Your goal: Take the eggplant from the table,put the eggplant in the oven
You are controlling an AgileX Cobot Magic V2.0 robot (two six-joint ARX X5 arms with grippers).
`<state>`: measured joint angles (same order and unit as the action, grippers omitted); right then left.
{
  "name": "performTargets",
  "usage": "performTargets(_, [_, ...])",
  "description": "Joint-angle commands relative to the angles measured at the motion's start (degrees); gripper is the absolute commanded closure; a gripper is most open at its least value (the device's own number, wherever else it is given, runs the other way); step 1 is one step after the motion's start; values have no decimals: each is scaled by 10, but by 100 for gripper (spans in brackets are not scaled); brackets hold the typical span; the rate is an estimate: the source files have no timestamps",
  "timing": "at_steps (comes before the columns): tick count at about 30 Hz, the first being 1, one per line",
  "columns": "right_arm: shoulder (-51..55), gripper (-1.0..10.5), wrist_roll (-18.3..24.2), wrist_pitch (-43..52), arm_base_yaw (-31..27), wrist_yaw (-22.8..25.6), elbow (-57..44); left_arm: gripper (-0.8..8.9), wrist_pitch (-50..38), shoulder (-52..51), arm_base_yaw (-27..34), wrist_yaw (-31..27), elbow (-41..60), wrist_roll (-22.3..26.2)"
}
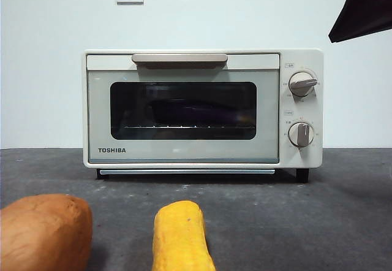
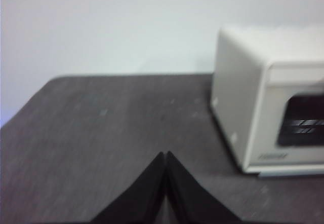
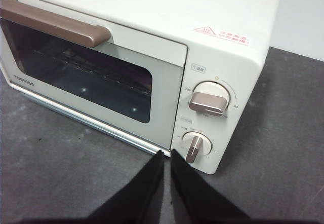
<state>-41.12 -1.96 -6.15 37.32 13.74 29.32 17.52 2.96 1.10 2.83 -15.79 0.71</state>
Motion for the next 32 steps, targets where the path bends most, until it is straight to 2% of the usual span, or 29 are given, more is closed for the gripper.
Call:
performTargets(1, [-3, 942, -6, 6, 4, 3, 6, 806, -9, -19, 10, -1, 45, 6])
performTargets(11, [-3, 942, -6, 6, 4, 3, 6, 806, -10, -28, 10, -1, 135, 1])
performTargets(15, [-3, 942, -6, 6, 4, 2, 6, 806, -42, -28, 10, -1, 138, 1])
performTargets(32, [-3, 942, -6, 6, 4, 3, 6, 806, -43, -28, 10, -1, 138, 1])
